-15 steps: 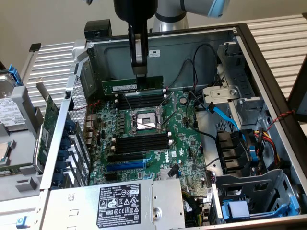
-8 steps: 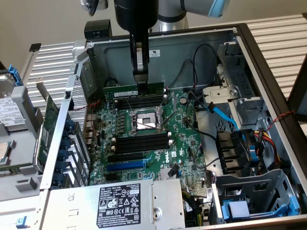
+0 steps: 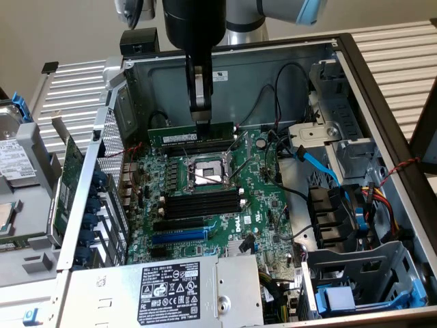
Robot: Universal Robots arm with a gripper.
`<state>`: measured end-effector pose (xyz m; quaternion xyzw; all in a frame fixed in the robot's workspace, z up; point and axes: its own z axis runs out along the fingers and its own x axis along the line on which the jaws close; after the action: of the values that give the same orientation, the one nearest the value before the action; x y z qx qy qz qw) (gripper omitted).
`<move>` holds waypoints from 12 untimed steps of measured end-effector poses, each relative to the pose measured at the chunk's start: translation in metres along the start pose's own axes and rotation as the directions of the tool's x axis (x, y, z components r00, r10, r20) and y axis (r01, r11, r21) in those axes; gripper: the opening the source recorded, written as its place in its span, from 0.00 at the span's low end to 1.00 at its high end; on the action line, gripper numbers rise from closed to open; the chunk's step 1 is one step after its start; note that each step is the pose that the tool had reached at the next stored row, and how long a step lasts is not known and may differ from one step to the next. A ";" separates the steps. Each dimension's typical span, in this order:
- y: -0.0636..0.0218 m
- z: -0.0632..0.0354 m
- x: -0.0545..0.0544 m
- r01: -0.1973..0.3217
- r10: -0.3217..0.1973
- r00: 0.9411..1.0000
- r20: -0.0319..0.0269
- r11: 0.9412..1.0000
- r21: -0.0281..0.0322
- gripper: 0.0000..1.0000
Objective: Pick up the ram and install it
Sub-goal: 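Insert the ram into the slot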
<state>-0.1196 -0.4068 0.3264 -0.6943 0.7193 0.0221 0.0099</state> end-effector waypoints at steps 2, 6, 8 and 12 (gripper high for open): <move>0.0000 0.0017 0.000 0.000 0.000 1.000 0.000 1.000 0.000 0.13; -0.0001 0.0079 0.000 0.000 0.000 1.000 0.000 1.000 0.000 0.13; -0.0003 0.0115 0.001 0.000 0.000 1.000 0.000 1.000 0.000 0.13; -0.0009 0.0188 0.001 0.000 0.000 1.000 0.000 1.000 0.000 0.13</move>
<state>-0.1191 -0.4071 0.3076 -0.6942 0.7194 0.0223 0.0100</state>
